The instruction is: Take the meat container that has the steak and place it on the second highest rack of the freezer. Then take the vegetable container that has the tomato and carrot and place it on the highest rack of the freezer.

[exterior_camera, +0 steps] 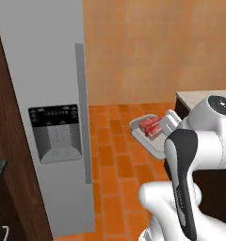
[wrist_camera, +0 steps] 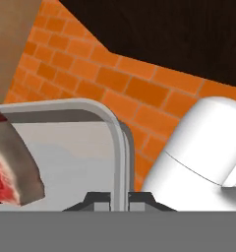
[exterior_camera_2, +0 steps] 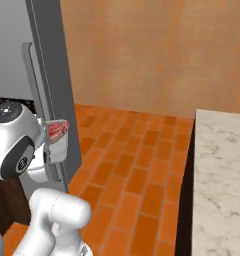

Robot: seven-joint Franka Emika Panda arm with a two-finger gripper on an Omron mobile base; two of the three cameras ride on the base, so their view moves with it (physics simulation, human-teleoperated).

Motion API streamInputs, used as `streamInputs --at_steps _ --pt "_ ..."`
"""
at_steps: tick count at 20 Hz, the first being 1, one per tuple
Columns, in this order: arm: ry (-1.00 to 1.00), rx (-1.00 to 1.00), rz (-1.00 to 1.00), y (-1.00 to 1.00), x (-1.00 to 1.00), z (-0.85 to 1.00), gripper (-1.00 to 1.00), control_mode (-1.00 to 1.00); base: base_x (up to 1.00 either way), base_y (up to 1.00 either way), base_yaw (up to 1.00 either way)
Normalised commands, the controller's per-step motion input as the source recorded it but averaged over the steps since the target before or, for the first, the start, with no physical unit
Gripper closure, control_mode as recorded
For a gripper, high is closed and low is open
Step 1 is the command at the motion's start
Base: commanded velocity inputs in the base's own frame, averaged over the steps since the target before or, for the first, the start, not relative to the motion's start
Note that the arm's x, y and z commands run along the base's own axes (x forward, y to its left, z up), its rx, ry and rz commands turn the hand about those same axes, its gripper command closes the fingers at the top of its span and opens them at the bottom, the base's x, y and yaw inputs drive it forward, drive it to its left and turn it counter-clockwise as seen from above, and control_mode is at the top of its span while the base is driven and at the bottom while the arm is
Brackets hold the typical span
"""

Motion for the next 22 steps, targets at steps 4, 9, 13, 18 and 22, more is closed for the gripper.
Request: streamInputs --at_steps 4,9,13,18,22 --pt "0.0 0.0 0.0 0.0 0.0 0.0 1.0 1.0 1.0 -0.47 -0.1" --pt "0.0 0.0 0.0 0.0 0.0 0.0 1.0 1.0 0.99 -0.66 -0.13" --pt "0.0 0.0 0.0 0.0 0.0 0.0 1.0 1.0 1.0 -0.23 -0.06" --pt "0.0 0.0 0.0 0.0 0.0 0.0 1.0 1.0 1.0 -0.19 -0.06" --pt "0.0 0.0 0.0 0.0 0.0 0.0 1.0 1.0 1.0 -0.2 -0.07"
